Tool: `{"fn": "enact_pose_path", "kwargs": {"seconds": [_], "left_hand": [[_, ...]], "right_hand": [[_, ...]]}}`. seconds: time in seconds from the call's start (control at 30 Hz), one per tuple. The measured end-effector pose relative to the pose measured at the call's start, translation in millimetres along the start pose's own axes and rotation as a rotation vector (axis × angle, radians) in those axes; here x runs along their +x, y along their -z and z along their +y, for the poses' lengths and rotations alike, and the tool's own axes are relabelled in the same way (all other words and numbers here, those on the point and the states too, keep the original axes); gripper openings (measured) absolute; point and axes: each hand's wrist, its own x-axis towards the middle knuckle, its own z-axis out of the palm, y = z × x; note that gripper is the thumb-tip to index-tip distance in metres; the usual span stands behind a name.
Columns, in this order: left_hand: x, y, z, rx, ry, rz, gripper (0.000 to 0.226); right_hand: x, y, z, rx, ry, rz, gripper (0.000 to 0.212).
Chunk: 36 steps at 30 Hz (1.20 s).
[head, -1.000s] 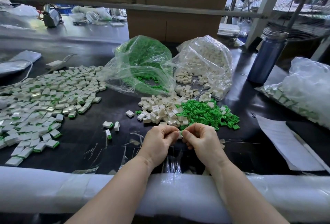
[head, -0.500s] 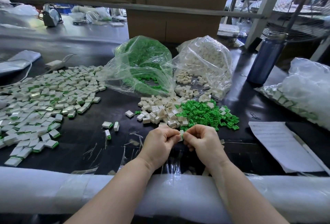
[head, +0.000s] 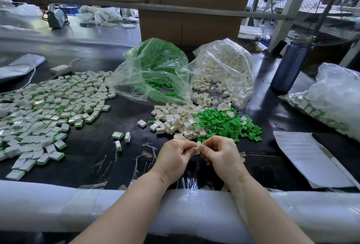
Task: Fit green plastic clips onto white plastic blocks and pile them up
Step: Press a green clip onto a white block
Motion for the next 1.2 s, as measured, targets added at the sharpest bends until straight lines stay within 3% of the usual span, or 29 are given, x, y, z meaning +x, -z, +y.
{"fn": "enact_pose_path", "kwargs": {"seconds": [0.2,0.33,0.47,0.6,0.9,1.2], "left_hand": [[1.6,0.5,0.9,-0.109,0.084,0.052,0.012],[2.5,1.7,0.9,-0.243,0.141,0.083,0.010],[1.6,1.7,0.7,-0.409,0.183,0.074,0.011],[1.4,1.0,-0.4,-0.367,0.154,0.041,0.012],[-0.2,1.7,0.8,-0.352,0.152,0.020,0.014],[-0.5,3.3,1.8,-0.395,0.180,0.060,0.016]], "right_hand": [[0.6,-3.0,1.1,0.179,-0.010,0.043,0.018],[2.0,-3.4,5.1,0.034,0.028,0.154,0.019],[-0.1,-3.4,2.5,0.032,0.090,0.147,0.014],[-2.0,-1.6,-2.8,0.118,0.153,0.121,0.018],[-1.9,-1.9,-1.4,0.020,0.242,0.127,0.021],[-2.3,-2.3,-2.8,0.063,0.212,0.111,0.021]]}}
